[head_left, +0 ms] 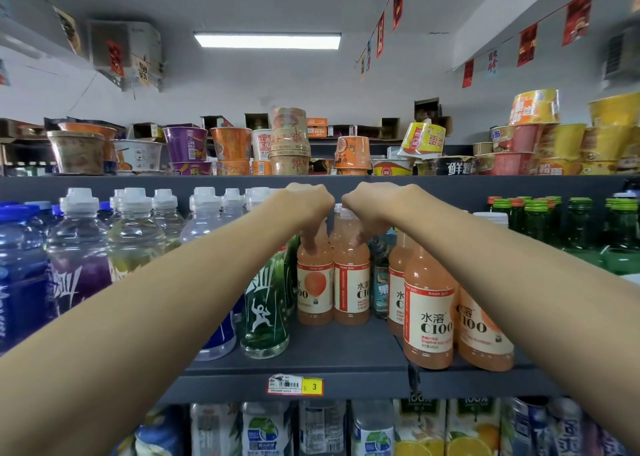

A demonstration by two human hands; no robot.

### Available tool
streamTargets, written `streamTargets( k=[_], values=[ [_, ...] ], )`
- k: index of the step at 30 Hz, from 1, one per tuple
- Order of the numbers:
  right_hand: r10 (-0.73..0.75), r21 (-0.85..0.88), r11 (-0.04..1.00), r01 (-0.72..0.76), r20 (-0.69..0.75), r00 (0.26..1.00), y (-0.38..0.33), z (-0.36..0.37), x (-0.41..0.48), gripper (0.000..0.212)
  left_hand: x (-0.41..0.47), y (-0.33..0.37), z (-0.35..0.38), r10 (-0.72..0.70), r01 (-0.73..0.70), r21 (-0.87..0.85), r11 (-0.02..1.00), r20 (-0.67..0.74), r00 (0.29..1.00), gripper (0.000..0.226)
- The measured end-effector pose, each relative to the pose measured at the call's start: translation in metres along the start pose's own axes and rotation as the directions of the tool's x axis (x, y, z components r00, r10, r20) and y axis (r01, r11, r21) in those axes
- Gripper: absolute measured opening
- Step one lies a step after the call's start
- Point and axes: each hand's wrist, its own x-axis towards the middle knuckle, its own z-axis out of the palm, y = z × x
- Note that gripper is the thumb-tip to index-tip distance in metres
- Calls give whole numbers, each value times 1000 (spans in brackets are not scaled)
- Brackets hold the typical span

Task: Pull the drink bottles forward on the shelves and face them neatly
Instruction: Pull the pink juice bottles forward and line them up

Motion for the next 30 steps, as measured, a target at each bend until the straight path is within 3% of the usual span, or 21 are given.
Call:
streamTargets(
  k=[11, 14, 18, 30],
  values=[
    [58, -69, 996, -61, -39, 998, -8, 6, 10, 59, 5, 3, 6, 4, -3, -98, 995, 7, 1000, 65],
    [43, -33, 999, -42, 18, 999, -5, 2, 11, 67, 6, 2, 6, 11, -10, -128, 992, 5, 1000, 62],
    [22, -30, 999, -23, -16, 1000, -8, 4, 12, 76, 8, 2, 6, 14, -14, -137, 991, -4, 1000, 65],
    [26, -100, 995, -26, 2, 1000, -9, 10, 16, 62, 17, 5, 18, -2, -2, -107, 994, -45, 999, 54]
  ],
)
